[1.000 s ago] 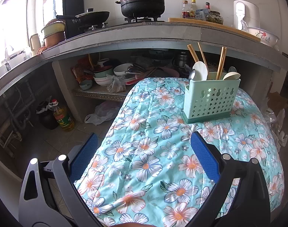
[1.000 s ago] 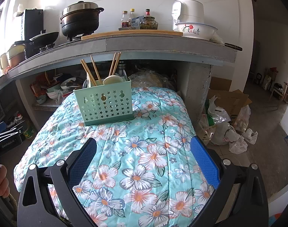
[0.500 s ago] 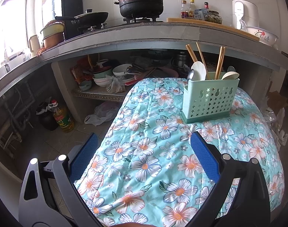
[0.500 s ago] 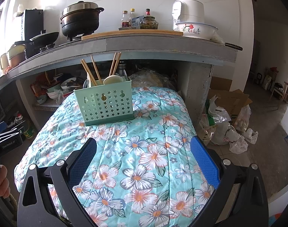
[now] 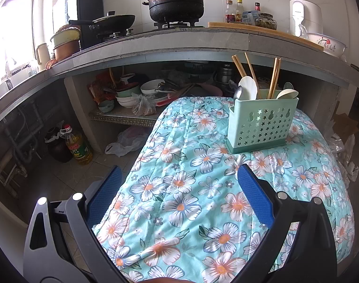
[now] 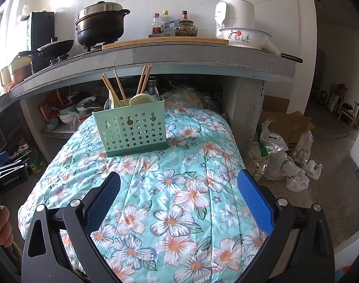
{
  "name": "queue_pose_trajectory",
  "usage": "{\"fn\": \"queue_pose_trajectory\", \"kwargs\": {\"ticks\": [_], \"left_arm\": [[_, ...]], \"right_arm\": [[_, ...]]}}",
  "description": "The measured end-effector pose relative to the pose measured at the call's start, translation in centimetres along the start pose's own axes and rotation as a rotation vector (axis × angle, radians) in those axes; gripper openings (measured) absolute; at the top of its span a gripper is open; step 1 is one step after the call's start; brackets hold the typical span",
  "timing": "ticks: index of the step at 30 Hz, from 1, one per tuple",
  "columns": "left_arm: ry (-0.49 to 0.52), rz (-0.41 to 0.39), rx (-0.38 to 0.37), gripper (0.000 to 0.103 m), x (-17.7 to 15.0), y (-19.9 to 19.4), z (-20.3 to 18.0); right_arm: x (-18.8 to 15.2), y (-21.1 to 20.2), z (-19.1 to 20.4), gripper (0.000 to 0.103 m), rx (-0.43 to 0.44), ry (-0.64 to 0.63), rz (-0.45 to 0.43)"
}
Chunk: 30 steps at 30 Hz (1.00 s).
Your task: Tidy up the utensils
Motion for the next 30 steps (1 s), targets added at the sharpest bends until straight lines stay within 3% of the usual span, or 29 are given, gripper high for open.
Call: {"fn": "queue_pose_trajectory", "kwargs": {"ticks": [30], "left_arm": [[0.003, 0.002, -0.007, 0.095, -0.33, 0.17, 0.0]], "right_arm": [[-0.23, 0.0, 0.13, 0.097, 0.0, 0.007, 0.0]]}}
Point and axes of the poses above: each gripper's, at about its wrist camera, not at the fingertips, and y roughly the way its jaws point, z to its left, x to its top, the point moved 2 cm from there along y, roughly the way its jaws point, and after that the axes turned 15 degrees about y, right-handed, at the moved point
